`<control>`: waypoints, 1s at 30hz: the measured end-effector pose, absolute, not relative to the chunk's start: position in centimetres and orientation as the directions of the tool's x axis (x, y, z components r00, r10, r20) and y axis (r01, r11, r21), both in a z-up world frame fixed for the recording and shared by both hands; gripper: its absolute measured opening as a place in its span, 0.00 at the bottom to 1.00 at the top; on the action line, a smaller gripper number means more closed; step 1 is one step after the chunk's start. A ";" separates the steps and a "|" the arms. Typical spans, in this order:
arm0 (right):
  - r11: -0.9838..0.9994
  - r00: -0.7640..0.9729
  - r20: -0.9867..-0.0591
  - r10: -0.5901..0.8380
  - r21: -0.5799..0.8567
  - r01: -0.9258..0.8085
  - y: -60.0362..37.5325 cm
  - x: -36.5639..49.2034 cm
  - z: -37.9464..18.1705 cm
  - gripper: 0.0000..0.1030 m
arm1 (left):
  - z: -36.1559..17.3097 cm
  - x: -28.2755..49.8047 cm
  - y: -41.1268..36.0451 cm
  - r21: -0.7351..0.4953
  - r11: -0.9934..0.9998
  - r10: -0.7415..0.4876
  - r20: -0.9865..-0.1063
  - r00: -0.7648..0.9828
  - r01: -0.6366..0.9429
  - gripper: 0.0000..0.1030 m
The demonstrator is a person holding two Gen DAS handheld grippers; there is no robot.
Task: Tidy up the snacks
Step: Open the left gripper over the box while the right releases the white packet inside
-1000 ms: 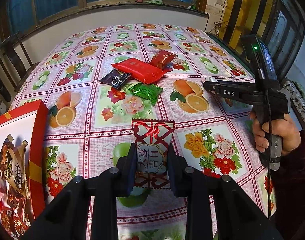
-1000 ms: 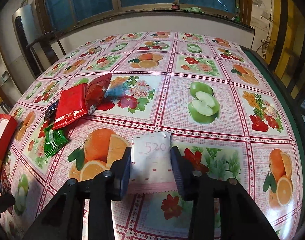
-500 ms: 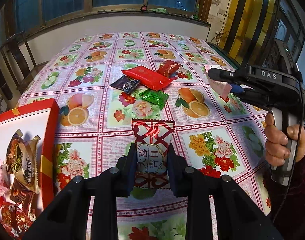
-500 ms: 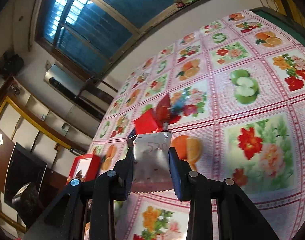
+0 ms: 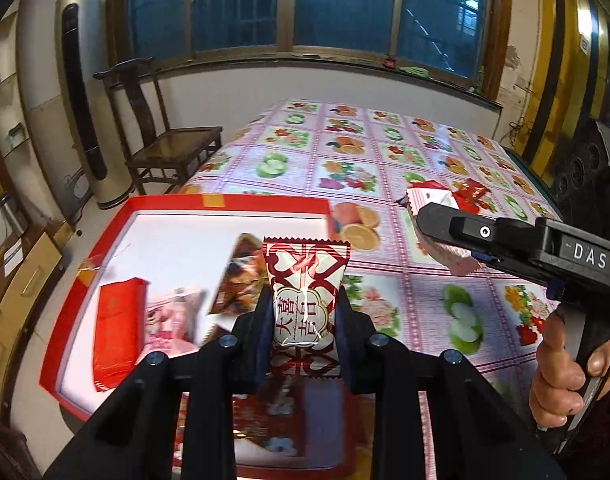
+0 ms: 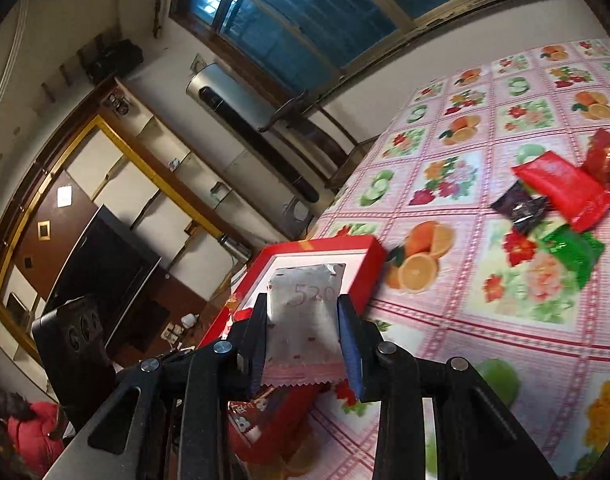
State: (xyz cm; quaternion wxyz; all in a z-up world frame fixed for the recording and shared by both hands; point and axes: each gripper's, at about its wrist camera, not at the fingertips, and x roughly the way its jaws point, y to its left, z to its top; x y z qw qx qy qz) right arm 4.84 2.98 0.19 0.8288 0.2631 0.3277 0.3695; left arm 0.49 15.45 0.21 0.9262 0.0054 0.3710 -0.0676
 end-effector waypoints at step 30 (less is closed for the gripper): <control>0.958 0.629 -0.723 0.286 0.227 -0.175 -9.5 11.3 -3.7 0.48 | 0.6 -0.1 15.4 0.071 0.992 -0.032 -0.659 0.751 0.105 0.74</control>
